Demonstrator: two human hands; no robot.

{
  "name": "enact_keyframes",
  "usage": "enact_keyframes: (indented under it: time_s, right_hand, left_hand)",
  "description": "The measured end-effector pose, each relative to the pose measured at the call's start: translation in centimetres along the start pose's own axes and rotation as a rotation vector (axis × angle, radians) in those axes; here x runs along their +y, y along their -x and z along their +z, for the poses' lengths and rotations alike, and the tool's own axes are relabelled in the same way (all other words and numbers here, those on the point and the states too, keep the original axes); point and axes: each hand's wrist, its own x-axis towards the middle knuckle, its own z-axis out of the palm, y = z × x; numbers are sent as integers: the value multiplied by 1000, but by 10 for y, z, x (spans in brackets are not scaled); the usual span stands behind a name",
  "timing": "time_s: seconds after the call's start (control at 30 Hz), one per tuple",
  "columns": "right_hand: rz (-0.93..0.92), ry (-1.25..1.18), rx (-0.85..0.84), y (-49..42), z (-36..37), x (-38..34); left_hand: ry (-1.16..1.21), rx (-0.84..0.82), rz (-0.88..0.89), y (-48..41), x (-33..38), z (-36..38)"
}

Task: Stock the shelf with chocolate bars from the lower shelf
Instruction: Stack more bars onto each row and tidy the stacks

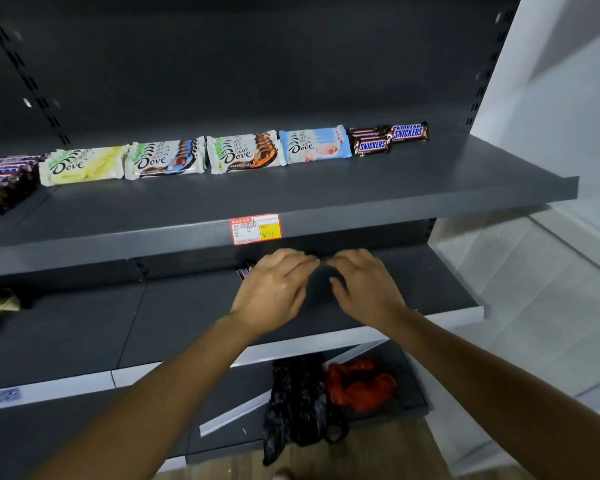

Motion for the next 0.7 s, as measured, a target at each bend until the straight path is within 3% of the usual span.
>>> enact_keyframes:
  time_s: [0.7]
  right_hand:
    - [171,30,-337,-11,197,53]
  left_hand:
    - [0,-383,-671,87,-118,170]
